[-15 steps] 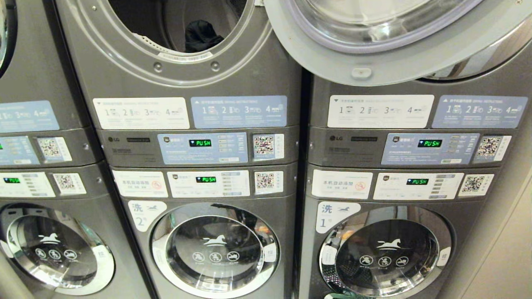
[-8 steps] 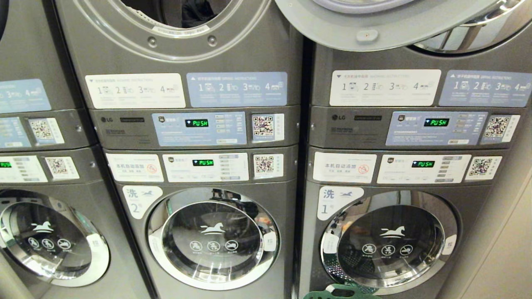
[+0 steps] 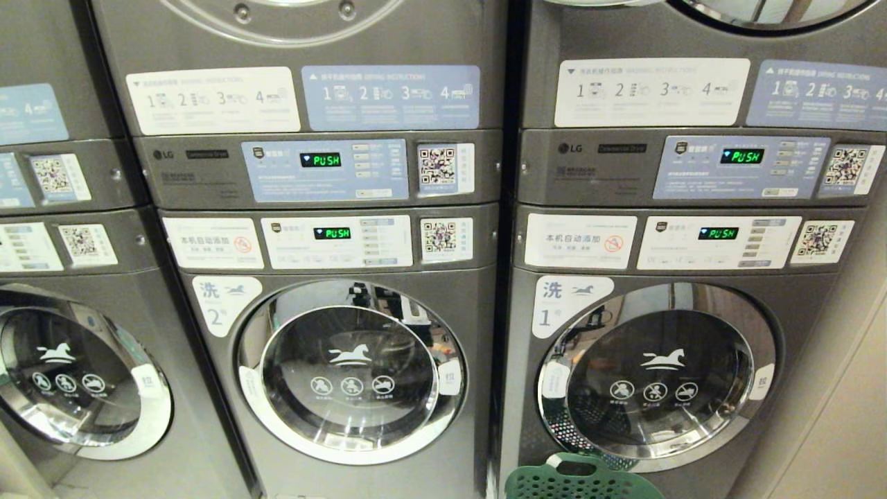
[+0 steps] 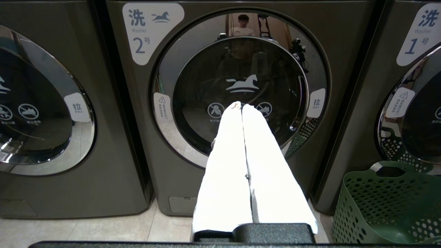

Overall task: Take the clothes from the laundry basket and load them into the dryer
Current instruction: Take the clothes out of the basket

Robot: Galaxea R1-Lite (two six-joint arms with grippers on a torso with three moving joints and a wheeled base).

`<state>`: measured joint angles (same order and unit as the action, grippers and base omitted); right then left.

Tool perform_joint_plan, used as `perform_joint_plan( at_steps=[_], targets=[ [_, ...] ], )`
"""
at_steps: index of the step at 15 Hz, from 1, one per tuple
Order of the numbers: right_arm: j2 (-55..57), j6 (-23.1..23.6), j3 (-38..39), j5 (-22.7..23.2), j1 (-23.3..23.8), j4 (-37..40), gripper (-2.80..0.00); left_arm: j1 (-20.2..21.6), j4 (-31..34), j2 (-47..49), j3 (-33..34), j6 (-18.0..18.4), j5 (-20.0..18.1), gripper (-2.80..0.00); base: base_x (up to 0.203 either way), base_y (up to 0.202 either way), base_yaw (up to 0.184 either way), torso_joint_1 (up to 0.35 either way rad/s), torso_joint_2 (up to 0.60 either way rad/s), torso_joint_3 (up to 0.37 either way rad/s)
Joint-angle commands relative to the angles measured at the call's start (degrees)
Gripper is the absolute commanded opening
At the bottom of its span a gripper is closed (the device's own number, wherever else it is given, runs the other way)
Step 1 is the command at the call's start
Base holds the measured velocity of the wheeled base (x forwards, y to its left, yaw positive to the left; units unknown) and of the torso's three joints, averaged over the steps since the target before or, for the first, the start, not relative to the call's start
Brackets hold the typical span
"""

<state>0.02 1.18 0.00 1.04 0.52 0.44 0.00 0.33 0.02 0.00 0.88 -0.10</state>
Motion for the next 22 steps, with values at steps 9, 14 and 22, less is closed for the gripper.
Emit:
perform_joint_plan(
  at_steps=[9,14,22],
  targets=[
    [0.0,0.0,0.0,0.0,0.0,0.1,-2.8,-0.1,0.1,0.0,0.0,0.1,0.0,-2.8,0.0,0.0,0.0,-0.116,0.45,0.312],
    [0.0,0.0,0.0,0.0,0.0,0.1,-2.8,0.0,0.1,0.0,0.1,0.1,0.0,-2.8,0.0,0.0,0.0,0.0,0.0,0.0],
    [0.0,0.5,0.0,0.0,0.0,0.1,-2.8,0.0,0.1,0.0,0.1,0.0,0.0,-2.8,0.0,0.0,0.0,-0.016,0.05,0.05]
  ],
)
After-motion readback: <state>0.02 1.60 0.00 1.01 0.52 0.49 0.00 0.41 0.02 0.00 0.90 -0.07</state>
